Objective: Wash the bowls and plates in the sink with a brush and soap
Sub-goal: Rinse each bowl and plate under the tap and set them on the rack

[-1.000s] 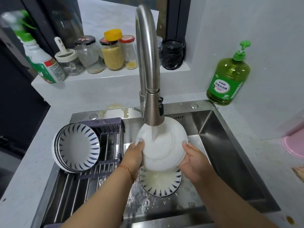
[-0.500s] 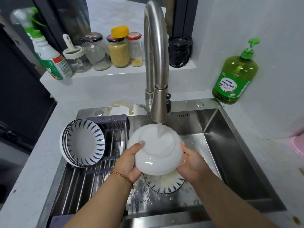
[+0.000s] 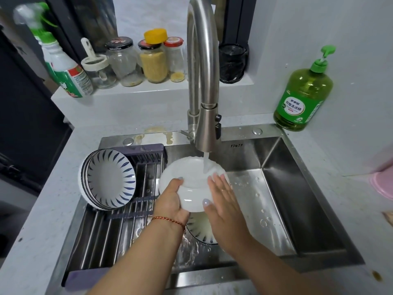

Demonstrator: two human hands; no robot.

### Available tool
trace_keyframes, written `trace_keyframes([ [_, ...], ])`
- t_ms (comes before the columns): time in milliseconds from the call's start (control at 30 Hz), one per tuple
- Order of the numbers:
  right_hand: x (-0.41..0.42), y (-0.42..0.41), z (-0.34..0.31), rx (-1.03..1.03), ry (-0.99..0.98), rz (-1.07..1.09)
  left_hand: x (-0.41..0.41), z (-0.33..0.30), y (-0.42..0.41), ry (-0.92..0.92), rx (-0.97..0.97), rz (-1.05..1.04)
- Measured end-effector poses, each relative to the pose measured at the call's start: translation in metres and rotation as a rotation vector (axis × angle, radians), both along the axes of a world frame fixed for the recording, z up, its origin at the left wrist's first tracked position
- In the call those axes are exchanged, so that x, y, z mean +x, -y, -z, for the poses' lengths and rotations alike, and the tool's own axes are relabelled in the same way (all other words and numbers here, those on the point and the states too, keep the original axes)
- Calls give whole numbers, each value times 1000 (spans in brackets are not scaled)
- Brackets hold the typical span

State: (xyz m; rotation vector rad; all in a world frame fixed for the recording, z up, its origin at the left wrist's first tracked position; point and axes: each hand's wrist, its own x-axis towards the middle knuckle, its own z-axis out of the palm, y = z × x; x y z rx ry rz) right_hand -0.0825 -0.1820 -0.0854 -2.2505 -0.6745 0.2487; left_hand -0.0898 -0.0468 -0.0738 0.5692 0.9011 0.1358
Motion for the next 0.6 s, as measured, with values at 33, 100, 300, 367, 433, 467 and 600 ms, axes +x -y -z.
trace_keyframes([
  [33, -2, -1, -2, -23, 9, -11, -1, 1, 0, -23, 4, -2],
  [100, -2, 1, -3, -63, 42, -26, -3, 3, -1, -45, 12, -3],
  [300, 31, -3, -12, -125, -63, -29, -13, 0, 0, -48, 167, 53],
  [367, 50, -11, -16, -174, -59, -46, -17, -4, 2, -51, 225, 85],
  [433, 69, -23, -18, -187, -134, -39, -21, -7, 1, -56, 267, 122],
  [467, 77, -29, -20, -189, -192, -40, -24, -8, -1, -61, 290, 140],
  [600, 88, -54, -29, -254, -331, -135, -34, -8, -6, -49, 367, 220],
])
